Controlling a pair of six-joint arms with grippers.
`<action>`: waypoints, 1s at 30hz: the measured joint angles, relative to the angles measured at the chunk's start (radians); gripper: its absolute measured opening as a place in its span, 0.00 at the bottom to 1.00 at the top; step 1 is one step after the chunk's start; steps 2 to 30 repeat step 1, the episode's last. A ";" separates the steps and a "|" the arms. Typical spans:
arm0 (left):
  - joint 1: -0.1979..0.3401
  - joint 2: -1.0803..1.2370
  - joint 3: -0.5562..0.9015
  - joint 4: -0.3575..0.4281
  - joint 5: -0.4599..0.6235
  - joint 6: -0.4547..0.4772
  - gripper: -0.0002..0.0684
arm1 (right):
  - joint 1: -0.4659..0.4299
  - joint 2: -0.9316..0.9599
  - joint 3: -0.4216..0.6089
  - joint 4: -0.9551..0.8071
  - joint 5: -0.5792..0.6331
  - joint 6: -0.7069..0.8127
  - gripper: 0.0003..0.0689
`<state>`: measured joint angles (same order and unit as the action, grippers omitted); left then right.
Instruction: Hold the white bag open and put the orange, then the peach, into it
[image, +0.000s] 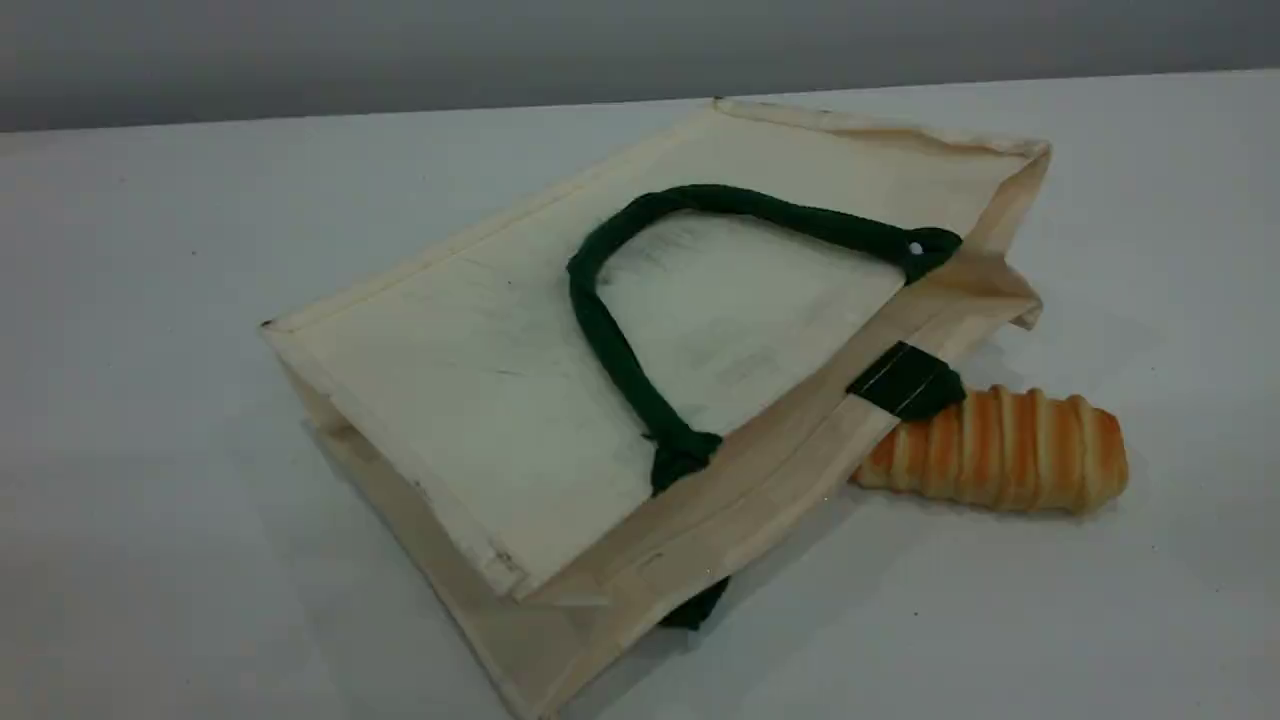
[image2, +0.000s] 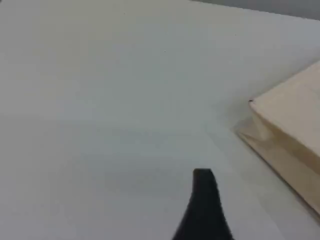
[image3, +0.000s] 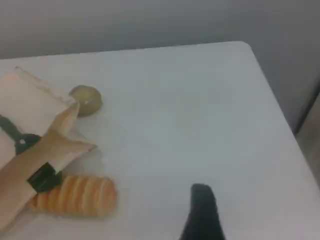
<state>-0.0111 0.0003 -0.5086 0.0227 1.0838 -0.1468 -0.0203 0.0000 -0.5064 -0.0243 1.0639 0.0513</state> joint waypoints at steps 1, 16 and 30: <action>0.000 0.000 0.000 0.000 0.000 0.000 0.74 | 0.000 0.000 0.000 0.000 0.000 0.000 0.69; 0.000 0.000 0.000 0.000 0.000 0.000 0.74 | 0.000 0.000 0.000 0.000 0.000 0.000 0.69; 0.000 0.000 0.000 0.000 0.000 0.000 0.74 | 0.000 0.000 0.000 0.000 0.000 0.000 0.69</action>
